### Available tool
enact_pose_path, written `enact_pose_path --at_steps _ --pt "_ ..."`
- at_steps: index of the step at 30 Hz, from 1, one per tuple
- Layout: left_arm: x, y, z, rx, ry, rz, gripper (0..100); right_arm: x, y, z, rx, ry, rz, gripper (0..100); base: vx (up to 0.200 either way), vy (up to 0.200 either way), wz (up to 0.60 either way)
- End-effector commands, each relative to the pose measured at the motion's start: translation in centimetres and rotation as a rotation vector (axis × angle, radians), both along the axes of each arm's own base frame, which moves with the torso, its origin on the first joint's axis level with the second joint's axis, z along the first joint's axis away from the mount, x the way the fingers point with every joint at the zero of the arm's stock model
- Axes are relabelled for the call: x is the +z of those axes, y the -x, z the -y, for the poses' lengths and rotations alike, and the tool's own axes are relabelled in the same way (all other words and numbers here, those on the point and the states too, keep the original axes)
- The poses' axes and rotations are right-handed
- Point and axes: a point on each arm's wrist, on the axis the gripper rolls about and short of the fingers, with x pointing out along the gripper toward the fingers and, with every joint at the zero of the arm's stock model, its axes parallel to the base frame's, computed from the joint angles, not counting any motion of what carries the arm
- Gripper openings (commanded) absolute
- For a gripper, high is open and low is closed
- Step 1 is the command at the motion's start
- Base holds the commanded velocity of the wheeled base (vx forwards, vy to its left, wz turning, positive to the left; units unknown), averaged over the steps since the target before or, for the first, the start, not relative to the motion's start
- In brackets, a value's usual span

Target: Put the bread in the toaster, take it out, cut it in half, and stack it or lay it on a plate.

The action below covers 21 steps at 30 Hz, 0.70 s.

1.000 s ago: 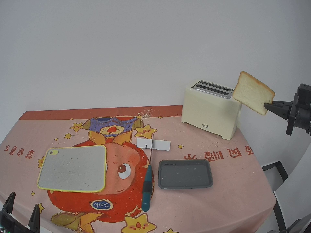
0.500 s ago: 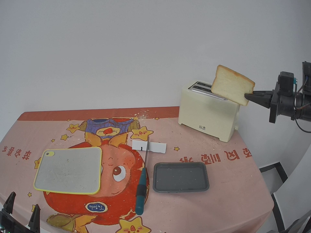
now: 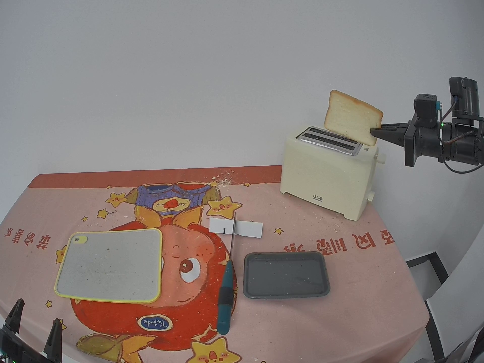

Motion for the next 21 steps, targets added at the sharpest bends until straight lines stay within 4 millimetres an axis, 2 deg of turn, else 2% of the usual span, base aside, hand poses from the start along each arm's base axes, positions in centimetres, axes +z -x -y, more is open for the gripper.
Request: enact_pose_path --at_steps 1,9,21 --pt "-0.5 -0.1 0.0 0.001 0.0 -0.019 100 -0.6 -1.6 0.3 -0.011 0.003 -0.015 0 0.0 0.0 0.0" --pt "-0.5 -0.1 0.0 0.003 0.003 -0.019 100 -0.7 -4.3 1.5 -0.045 -0.001 -0.006 0 0.0 0.0 0.0" --pt "-0.5 -0.1 0.0 0.003 0.008 -0.019 100 -3.2 -7.1 1.9 -0.032 -0.009 -0.057 0 0.0 0.0 0.0"
